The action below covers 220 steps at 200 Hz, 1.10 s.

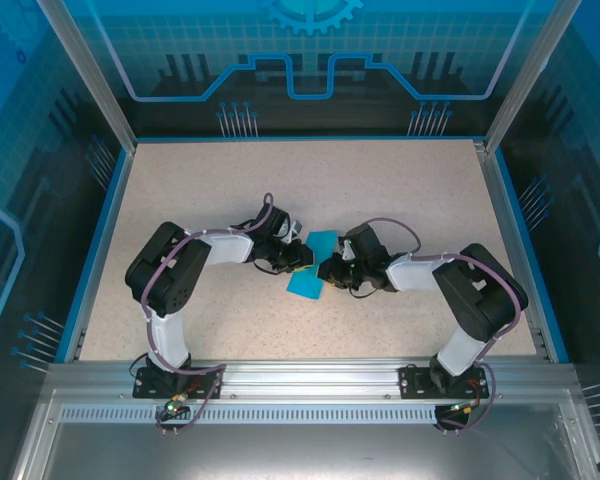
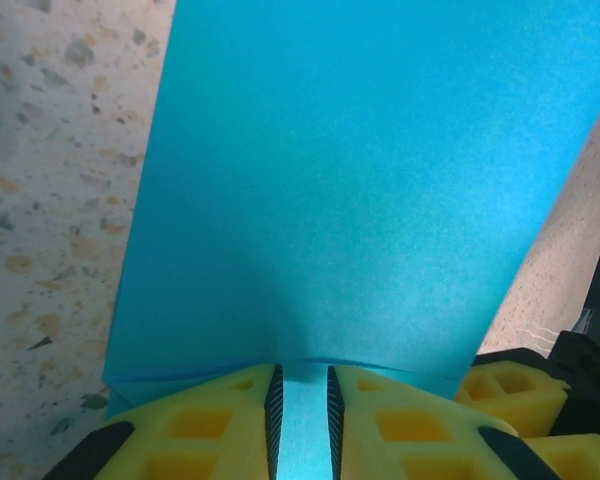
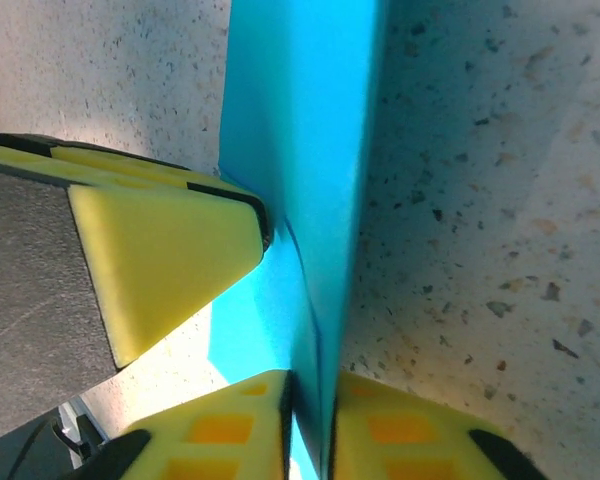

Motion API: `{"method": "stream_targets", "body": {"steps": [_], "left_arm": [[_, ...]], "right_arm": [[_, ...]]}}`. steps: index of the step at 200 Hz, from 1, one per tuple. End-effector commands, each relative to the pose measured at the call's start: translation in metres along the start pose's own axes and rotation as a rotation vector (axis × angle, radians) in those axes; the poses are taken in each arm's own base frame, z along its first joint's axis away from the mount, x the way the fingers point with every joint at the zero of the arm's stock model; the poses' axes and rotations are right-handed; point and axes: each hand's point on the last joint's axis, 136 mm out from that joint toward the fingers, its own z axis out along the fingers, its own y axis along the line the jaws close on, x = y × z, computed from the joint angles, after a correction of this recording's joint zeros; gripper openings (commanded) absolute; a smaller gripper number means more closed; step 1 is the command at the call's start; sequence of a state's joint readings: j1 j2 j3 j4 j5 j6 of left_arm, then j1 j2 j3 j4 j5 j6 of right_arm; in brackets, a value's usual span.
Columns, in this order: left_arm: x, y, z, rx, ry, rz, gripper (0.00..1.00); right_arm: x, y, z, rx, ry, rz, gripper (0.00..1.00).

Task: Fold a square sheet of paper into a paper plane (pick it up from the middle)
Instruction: Turn over the paper at the center of the table.

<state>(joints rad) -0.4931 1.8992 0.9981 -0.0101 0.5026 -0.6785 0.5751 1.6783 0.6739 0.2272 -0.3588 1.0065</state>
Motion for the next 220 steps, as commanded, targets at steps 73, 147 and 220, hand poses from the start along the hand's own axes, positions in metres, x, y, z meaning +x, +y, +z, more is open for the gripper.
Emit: {"method": "stream_targets", "body": {"steps": [73, 147, 220], "left_arm": [[-0.012, -0.043, -0.061, 0.063, -0.186, 0.105, 0.32], [-0.009, -0.039, -0.111, 0.011, -0.366, 0.138, 0.41], [-0.008, -0.026, -0.148, -0.013, -0.519, 0.139, 0.51]], "right_arm": [[-0.001, 0.006, -0.022, 0.026, -0.017, -0.075, 0.07], [-0.006, 0.011, -0.050, 0.121, -0.048, -0.141, 0.07], [-0.017, 0.017, -0.111, 0.312, -0.138, -0.246, 0.09]]}}
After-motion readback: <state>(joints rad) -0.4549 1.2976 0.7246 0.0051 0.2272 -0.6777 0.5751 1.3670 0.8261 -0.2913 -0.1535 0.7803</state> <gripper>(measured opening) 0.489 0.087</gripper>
